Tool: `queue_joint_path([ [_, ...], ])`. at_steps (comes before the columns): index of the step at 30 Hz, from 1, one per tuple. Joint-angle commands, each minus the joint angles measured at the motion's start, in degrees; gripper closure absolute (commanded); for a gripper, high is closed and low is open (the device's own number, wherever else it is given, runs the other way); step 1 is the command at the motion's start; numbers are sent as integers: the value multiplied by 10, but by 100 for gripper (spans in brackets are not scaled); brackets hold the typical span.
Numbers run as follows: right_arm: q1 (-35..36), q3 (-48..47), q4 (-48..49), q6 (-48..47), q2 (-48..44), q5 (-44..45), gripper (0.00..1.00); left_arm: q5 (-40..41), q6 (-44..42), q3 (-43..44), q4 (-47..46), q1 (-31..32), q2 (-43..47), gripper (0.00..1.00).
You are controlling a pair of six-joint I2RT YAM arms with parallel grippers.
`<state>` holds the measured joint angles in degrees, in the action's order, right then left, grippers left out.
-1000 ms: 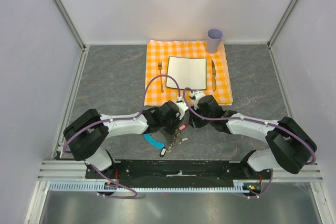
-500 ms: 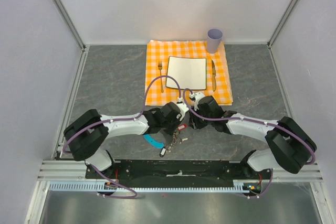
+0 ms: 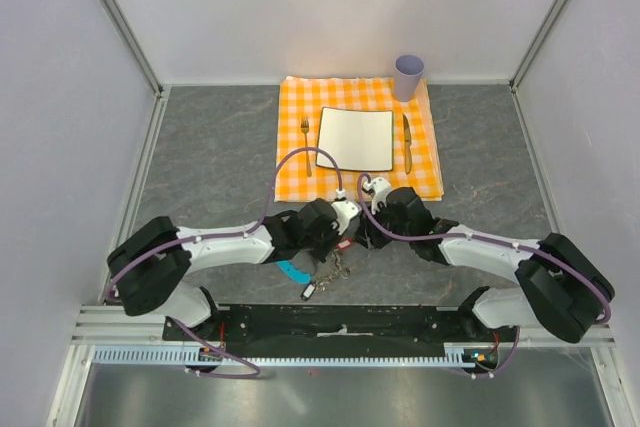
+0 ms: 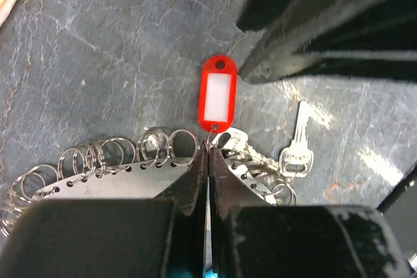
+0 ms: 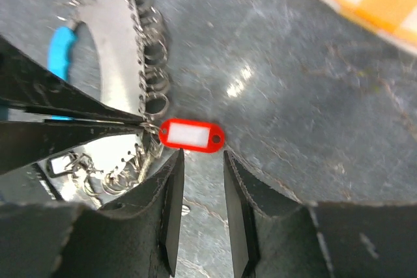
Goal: Put the keys on the keyring
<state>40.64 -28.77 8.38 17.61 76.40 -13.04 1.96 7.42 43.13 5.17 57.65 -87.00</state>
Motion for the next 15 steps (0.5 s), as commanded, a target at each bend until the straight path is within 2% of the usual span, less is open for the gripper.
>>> queue_joint_path([
  [1,-14,14,123,-10,-53,-67,61,-18,-36,-48,-38,-3,77,98],
  [6,-36,34,167,-19,-90,-128,59,-54,-48,-103,-111,-14,147,98],
  [12,-37,13,131,-84,-87,-188,58,-75,-50,-146,-179,-34,217,98],
  [15,-38,12,147,-90,-82,-222,58,-78,-50,-163,-213,-43,245,98],
])
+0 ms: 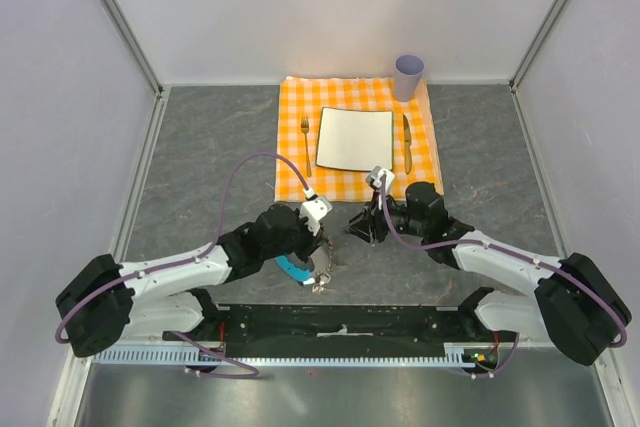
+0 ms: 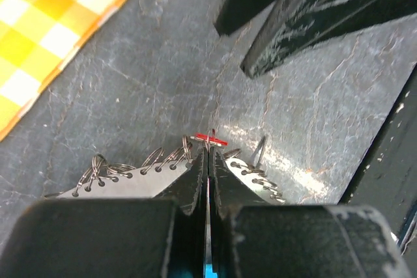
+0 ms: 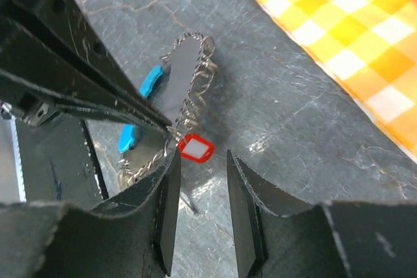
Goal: Put the keys on the keyring
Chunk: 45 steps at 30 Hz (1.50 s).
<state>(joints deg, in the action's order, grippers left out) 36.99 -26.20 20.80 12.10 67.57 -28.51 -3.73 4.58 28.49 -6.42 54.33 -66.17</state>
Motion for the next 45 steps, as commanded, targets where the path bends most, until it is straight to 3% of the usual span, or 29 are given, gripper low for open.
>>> queue_joint_path([
  [1,-2,-14,28,-35,8,-68,58,-22,-23,-21,-105,-14,42,98],
  [19,0,-48,138,-5,106,-131,62,-65,-21,-34,-146,-32,58,98],
  [37,0,-41,111,-11,104,-142,80,-47,-17,-41,-143,-37,79,98],
  [45,0,-38,100,-16,101,-144,80,-44,-14,-41,-142,-37,82,98],
])
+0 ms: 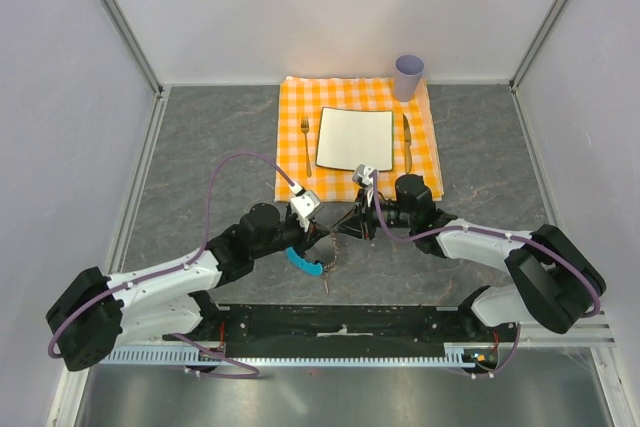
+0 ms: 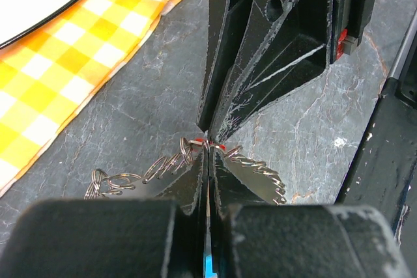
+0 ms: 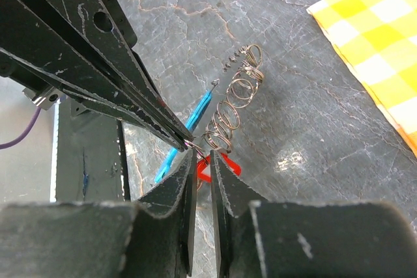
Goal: Put the keys on the keyring
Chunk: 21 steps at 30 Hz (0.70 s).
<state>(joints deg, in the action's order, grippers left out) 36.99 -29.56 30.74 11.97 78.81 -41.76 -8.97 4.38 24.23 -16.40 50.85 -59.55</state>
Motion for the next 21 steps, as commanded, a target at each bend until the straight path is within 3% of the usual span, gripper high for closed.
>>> queue_joint_path([
  [1,-1,-4,0,-15,-11,-11,83,7,-12,2,-43,-2,15,98],
  [9,-1,-7,5,-11,-8,-17,100,6,-10,2,-44,-3,15,98],
  [21,-1,-28,-88,-34,-38,45,100,49,-10,-17,-62,-7,74,98],
])
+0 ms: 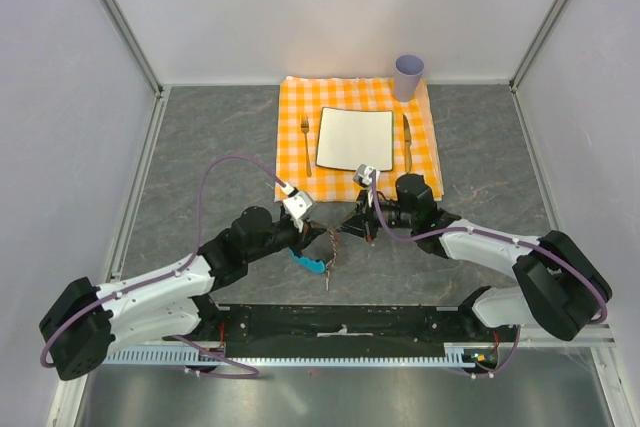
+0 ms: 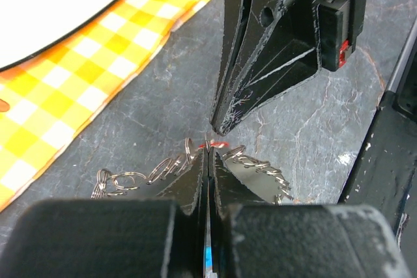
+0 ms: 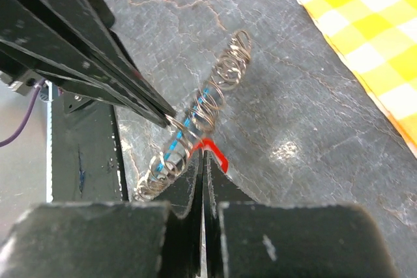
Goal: Put the keys on the keyring
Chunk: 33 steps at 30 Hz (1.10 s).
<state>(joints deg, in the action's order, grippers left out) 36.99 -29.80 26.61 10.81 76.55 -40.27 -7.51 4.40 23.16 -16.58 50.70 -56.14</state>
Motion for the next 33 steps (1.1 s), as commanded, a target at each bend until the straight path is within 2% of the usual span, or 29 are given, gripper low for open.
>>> queue_joint_path([
  [1,-2,-28,-55,-25,-16,34,100,37,-12,-13,-63,-6,54,98],
  [6,-1,-41,-71,-21,-14,15,100,43,-12,-37,-126,-6,74,98],
  [10,2,-47,-57,-7,-12,-8,100,22,-23,-56,-201,-6,54,98],
  [12,2,-46,-60,-12,-26,9,100,10,-33,-56,-219,-6,41,98],
  [15,-1,-45,-89,-30,-65,69,89,8,-43,-72,-266,-6,42,98],
  [16,-3,-46,-95,-36,-74,81,76,7,-42,-85,-280,-6,42,98],
  [20,-13,-39,-73,-19,-112,123,70,3,-58,-91,-327,-6,37,98],
  [23,-16,-28,-33,-11,-142,136,66,34,-58,-97,-347,-6,37,98],
  [26,-16,-42,-18,-6,-124,101,64,16,-61,-99,-396,-10,31,98],
  [33,-15,-55,35,11,-76,-9,62,-1,-49,-89,-412,-11,19,98],
])
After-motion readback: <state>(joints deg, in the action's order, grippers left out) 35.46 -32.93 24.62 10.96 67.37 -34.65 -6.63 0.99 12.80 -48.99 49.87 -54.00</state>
